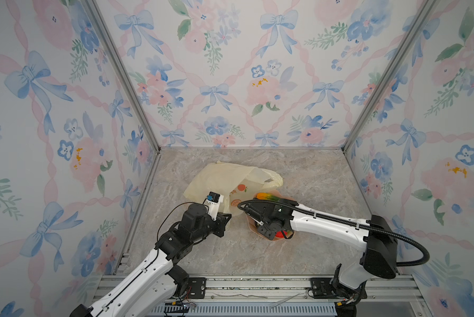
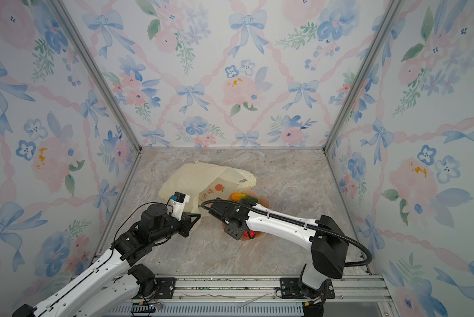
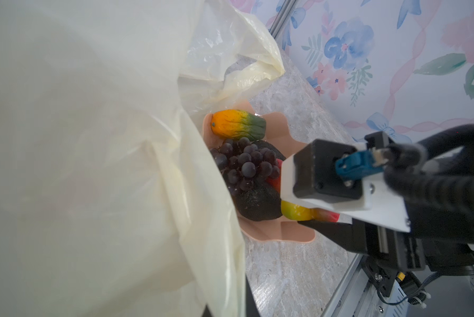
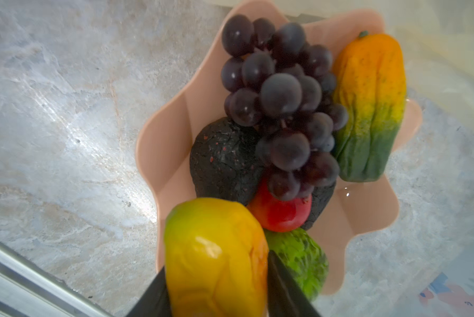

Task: Place the fruits into the plastic bag
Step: Pick up the fruit from the plate.

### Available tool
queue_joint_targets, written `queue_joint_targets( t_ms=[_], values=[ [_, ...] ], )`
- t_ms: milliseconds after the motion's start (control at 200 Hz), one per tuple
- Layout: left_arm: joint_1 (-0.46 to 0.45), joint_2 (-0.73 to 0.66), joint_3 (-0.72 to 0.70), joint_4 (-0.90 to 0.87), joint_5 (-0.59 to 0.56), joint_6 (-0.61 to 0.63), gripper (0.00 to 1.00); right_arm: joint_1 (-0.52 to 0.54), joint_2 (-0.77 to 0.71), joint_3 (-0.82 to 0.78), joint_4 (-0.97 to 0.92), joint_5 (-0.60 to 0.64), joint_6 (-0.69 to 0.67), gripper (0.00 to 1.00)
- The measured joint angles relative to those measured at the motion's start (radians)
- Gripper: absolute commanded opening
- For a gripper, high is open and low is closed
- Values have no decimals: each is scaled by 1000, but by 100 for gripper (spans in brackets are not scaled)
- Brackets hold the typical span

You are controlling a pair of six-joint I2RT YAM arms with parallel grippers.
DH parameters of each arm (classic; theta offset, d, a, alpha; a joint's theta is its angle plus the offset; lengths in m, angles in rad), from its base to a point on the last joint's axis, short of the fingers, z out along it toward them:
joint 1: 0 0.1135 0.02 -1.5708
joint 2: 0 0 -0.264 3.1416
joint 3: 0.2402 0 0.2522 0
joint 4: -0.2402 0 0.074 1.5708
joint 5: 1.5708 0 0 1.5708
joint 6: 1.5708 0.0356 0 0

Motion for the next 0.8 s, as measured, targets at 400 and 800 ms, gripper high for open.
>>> queue_joint_targets(
  t_ms=[400, 800],
  values=[
    [3, 0, 0, 0, 0, 0, 0, -254, -235, -68, 70, -233, 64, 45],
    [6, 0, 0, 0, 0, 0, 0, -618, -363, -164, 248, -667, 334, 45]
  ],
)
